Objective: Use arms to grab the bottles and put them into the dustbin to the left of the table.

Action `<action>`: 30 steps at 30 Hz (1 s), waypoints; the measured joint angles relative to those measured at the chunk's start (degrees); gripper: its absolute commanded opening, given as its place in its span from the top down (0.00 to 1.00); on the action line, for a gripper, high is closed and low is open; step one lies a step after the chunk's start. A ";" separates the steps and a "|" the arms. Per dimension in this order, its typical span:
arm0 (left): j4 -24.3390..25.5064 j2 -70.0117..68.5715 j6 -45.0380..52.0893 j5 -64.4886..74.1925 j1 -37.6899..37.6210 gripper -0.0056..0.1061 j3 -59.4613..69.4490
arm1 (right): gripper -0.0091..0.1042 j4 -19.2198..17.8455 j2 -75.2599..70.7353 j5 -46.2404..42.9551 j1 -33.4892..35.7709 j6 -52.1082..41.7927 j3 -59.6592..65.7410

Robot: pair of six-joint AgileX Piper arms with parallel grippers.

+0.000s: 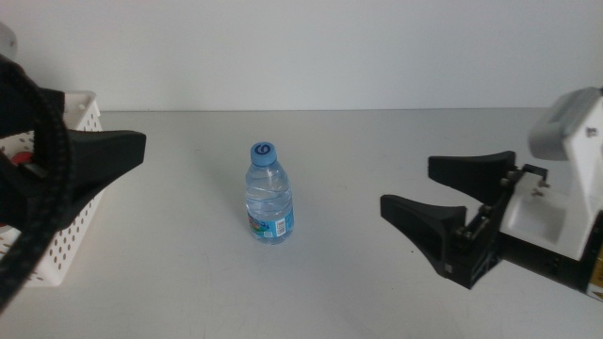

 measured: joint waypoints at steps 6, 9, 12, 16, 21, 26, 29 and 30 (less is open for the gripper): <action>0.00 0.00 0.00 0.00 0.00 0.11 0.00 | 0.32 26.34 -12.88 14.85 3.57 -23.14 4.48; 0.00 0.00 0.00 0.00 0.00 0.11 0.00 | 0.35 40.88 -17.49 23.55 6.59 -39.54 4.55; 0.00 0.00 0.00 0.00 0.00 0.11 0.00 | 0.36 53.99 -20.59 30.29 10.27 -54.59 4.55; 0.00 0.00 0.00 0.00 0.00 0.11 0.00 | 0.34 61.96 -22.12 35.85 14.15 -66.60 4.55; 0.00 0.00 0.00 0.00 0.00 0.11 0.00 | 0.26 62.51 -22.17 36.83 15.16 -67.97 4.55; 0.00 0.00 0.00 0.00 0.00 0.11 0.00 | 0.20 60.35 -22.21 36.83 15.30 -64.37 4.55; 0.00 0.00 0.00 0.00 0.00 0.11 0.00 | 0.20 59.77 -22.21 36.83 15.30 -61.73 4.55; 0.00 0.00 0.00 0.00 0.00 0.11 0.00 | 0.20 59.57 -22.23 36.83 15.30 -61.07 4.55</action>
